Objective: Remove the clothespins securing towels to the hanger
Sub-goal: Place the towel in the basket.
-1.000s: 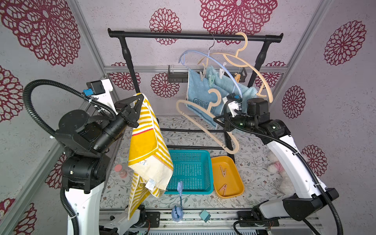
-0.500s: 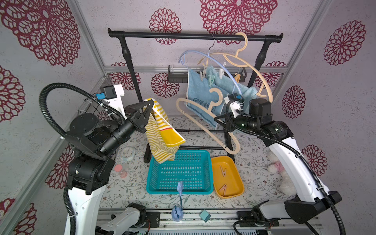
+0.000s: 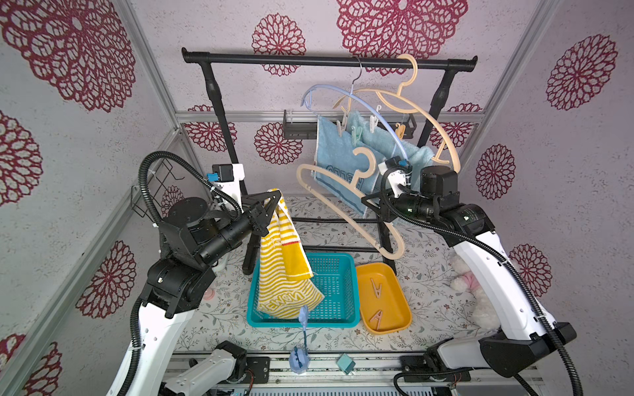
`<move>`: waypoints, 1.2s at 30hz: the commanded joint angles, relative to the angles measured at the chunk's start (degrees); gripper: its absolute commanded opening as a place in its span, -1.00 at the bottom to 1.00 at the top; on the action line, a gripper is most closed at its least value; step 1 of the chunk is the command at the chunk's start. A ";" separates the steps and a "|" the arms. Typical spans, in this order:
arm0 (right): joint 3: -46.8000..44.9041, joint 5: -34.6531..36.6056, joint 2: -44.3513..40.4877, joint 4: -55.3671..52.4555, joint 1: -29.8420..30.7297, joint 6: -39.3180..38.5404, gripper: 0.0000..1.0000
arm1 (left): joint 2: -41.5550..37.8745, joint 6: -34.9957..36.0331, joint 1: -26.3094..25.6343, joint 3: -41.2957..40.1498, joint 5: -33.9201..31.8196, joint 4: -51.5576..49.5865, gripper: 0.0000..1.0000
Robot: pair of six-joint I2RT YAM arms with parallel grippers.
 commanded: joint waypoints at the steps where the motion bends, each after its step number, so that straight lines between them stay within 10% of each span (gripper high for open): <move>1: -0.26 -0.55 -2.60 3.07 -0.16 0.83 -1.00 | -0.48 0.60 -1.75 -2.09 -2.38 3.62 -1.00; 18: -2.23 -0.88 -3.91 4.24 -0.15 0.52 -1.00 | 4.52 5.01 -15.89 -10.80 -13.91 2.33 -1.00; 24: -2.94 -0.93 -4.31 4.42 -0.17 0.26 -1.00 | 6.02 4.86 -17.29 -11.34 -15.68 2.48 0.27; 36: -3.32 -0.93 -4.18 4.86 -0.17 -0.10 -1.00 | 2.73 3.53 -17.46 -13.46 -13.59 3.28 0.28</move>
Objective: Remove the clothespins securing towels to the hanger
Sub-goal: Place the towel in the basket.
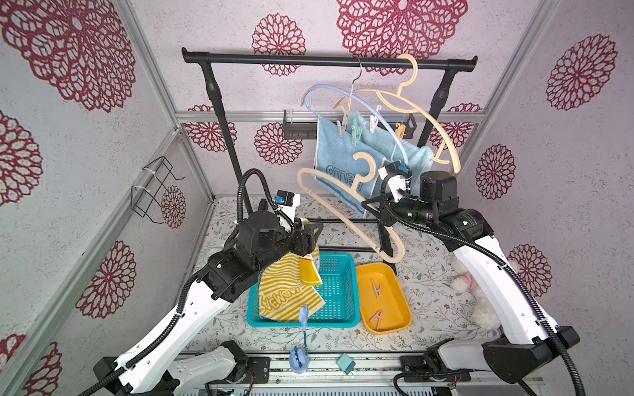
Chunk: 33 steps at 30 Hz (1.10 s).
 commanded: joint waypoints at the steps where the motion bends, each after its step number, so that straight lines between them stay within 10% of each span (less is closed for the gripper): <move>1: 0.70 -0.79 -2.22 2.99 -0.15 -0.04 -1.00 | -2.34 -2.41 -0.77 -2.45 1.96 1.91 0.28; 18: -1.96 -1.00 -3.01 5.95 -0.15 1.51 -1.00 | -2.00 -10.24 -2.43 -13.96 3.77 -9.05 0.49; 33: -2.41 -1.69 -3.11 6.20 -0.15 1.55 -1.00 | 9.58 -4.07 -2.15 6.50 3.00 -34.10 0.77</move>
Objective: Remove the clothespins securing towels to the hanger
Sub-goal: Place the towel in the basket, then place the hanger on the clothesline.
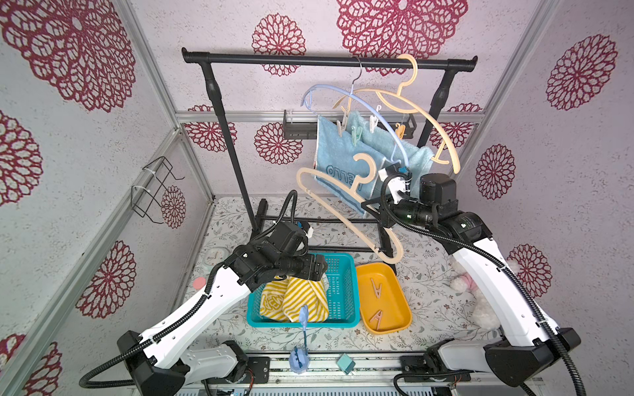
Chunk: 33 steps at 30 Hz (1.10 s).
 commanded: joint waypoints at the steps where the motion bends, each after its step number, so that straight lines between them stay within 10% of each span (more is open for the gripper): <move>1: 0.59 -2.19 -1.79 2.90 -0.15 0.16 -1.00 | -0.13 2.43 0.00 4.43 -4.03 -7.90 0.77; 12: 2.34 -12.37 0.06 -5.40 0.83 -7.09 -1.00 | -7.52 11.15 17.47 15.03 14.64 3.03 0.71; 33: 7.53 -18.78 2.57 -18.63 7.11 -18.31 -1.00 | 13.01 35.17 25.99 28.13 63.68 -1.90 0.50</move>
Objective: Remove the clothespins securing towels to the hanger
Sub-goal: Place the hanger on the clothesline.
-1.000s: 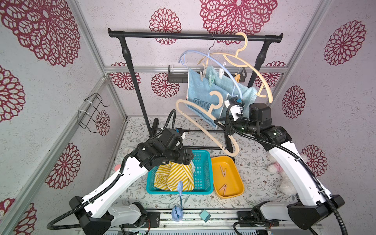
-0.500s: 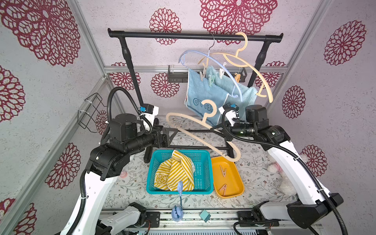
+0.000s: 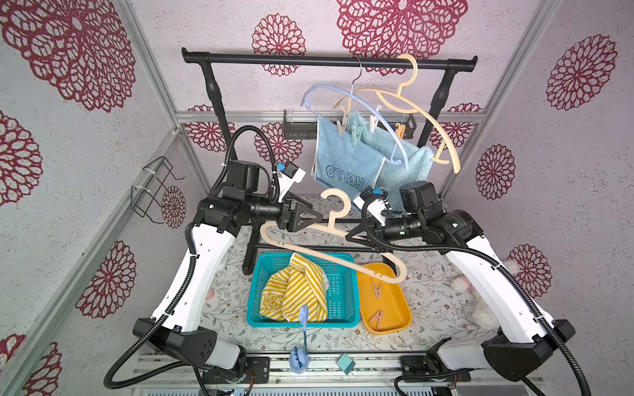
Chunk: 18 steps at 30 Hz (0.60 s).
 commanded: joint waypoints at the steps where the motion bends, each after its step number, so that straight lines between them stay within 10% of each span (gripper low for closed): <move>1: 3.19 -2.79 0.44 -1.15 -0.02 -2.53 -1.00 | -0.90 4.07 0.31 0.55 9.15 -2.35 0.50; 18: 8.42 -8.58 3.09 -1.12 -0.04 -1.48 -1.00 | -1.69 11.46 -0.54 -2.47 4.21 -11.00 0.56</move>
